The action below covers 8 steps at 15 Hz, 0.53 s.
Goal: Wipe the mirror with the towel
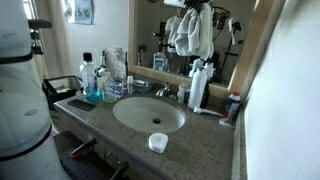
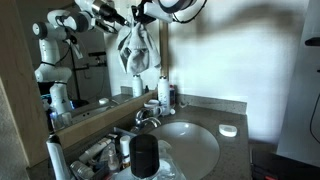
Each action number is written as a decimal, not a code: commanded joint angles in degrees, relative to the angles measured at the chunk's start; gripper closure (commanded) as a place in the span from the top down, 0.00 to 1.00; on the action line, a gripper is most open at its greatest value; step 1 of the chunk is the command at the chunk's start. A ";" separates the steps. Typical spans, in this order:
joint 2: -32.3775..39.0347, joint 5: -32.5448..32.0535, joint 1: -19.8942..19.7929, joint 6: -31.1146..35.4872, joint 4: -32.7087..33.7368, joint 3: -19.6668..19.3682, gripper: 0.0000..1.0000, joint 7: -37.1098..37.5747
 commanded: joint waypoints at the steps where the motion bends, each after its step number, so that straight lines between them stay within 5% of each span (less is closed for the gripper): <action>1: 4.98 -0.04 -0.59 0.49 6.93 -0.93 0.05 1.09; 8: 2.25 4.31 1.39 0.57 4.04 2.40 0.05 -7.00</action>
